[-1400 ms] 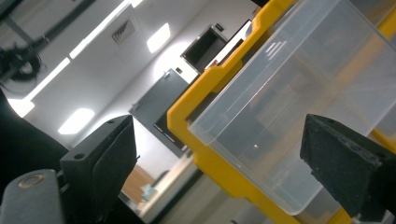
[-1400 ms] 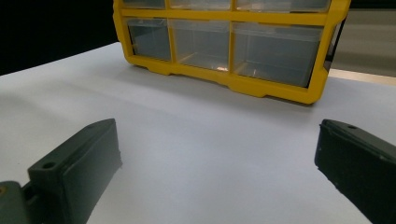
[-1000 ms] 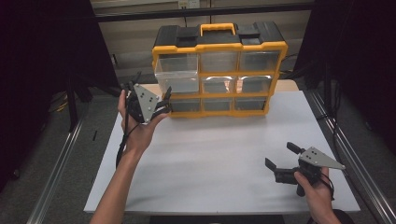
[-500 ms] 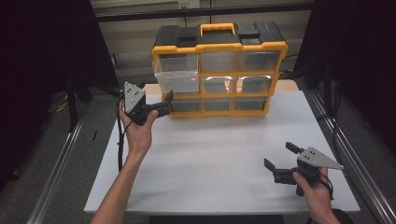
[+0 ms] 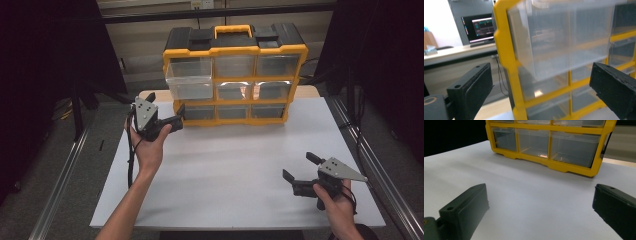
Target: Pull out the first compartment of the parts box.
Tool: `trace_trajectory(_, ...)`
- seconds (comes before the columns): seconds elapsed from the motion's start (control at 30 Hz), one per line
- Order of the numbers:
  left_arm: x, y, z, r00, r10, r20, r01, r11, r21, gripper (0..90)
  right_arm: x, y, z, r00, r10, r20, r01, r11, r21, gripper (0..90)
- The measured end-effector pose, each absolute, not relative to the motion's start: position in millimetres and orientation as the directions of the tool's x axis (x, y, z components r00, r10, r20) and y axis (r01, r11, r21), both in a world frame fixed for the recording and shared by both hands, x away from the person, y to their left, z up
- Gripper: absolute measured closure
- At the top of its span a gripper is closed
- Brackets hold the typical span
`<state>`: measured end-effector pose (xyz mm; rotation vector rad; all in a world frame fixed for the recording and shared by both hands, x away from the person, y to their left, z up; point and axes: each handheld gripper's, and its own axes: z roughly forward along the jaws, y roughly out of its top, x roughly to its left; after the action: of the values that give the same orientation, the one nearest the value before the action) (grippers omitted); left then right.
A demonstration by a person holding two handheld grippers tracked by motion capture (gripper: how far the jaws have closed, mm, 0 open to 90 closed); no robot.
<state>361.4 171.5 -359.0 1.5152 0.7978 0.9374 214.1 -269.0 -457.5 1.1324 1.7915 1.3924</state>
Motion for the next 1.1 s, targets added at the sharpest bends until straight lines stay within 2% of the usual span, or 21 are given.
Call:
trace_trajectory(0.1, 361, 174, -370, 0.438, 0.885, 0.158, 0.017, -0.184, 0.983, 4.0, 215, -269, -458, -0.456, 0.889, 0.043, 0.263, 0.089, 0.961, 0.0)
trace_trajectory(0.2, 362, 176, -381, 0.423, 0.896, 0.132, 0.042, -0.165, 0.985, 3.3, 215, -268, -458, -0.459, 0.887, 0.041, 0.265, 0.093, 0.960, 0.0)
trace_trajectory(0.3, 365, 179, -393, 0.431, 0.901, 0.052, 0.108, -0.109, 0.988, 3.6, 215, -269, -458, -0.460, 0.887, 0.040, 0.265, 0.094, 0.960, 0.0)
trace_trajectory(0.37, 365, 180, -401, 0.424, 0.903, 0.062, 0.128, -0.128, 0.984, 3.7, 215, -268, -458, -0.459, 0.887, 0.041, 0.263, 0.092, 0.960, 0.0)
trace_trajectory(0.47, 362, 178, -409, 0.419, 0.903, 0.098, 0.128, -0.165, 0.978, 3.7, 214, -268, -458, -0.465, 0.885, 0.037, 0.262, 0.097, 0.960, 0.0)
trace_trajectory(0.57, 358, 177, -413, 0.451, 0.886, 0.110, 0.126, -0.185, 0.975, 3.7, 214, -269, -458, -0.467, 0.883, 0.037, 0.260, 0.098, 0.961, 0.0)
trace_trajectory(0.7, 350, 179, -418, 0.438, 0.891, 0.117, 0.122, -0.187, 0.975, 3.7, 214, -269, -458, -0.466, 0.884, 0.039, 0.264, 0.097, 0.960, 0.0)
trace_trajectory(1.1, 320, 209, -439, 0.451, 0.891, 0.059, 0.141, -0.136, 0.981, 3.8, 215, -269, -458, -0.462, 0.886, 0.038, 0.266, 0.098, 0.959, 0.0)
